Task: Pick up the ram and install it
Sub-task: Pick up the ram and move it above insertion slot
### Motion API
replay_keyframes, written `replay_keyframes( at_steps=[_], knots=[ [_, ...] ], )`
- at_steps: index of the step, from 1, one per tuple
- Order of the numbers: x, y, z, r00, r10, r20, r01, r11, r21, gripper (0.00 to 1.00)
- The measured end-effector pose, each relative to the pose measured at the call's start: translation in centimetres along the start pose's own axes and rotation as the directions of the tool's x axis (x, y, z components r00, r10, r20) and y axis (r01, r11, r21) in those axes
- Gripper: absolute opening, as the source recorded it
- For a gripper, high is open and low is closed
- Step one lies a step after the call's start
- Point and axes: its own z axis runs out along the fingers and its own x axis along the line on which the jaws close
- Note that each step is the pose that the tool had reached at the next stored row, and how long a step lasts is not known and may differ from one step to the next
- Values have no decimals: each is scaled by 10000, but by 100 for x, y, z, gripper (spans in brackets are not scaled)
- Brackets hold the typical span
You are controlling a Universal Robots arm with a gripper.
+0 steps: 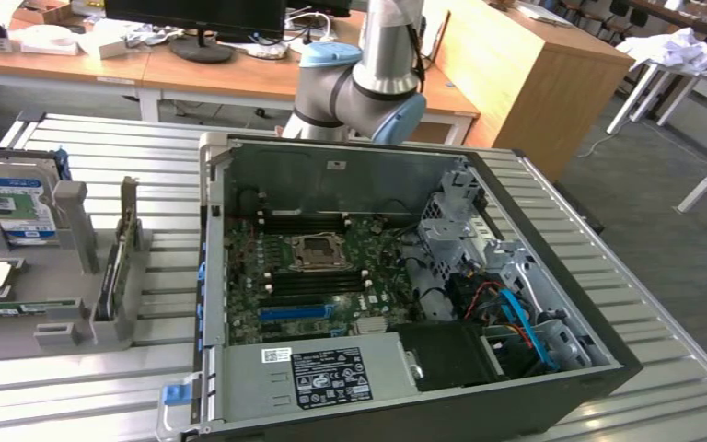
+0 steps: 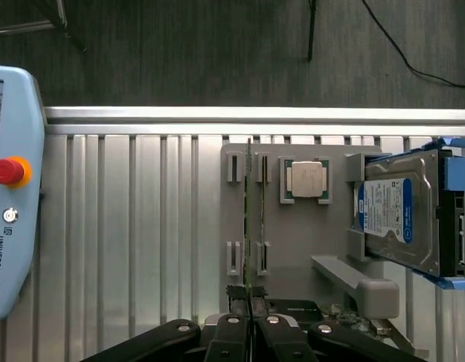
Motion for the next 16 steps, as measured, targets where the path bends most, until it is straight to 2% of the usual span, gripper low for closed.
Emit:
replay_keyframes(
  at_steps=[16],
  knots=[
    [1, -314, -14, 10000, 5, -4, -5, 9999, -142, 12]
  ],
)
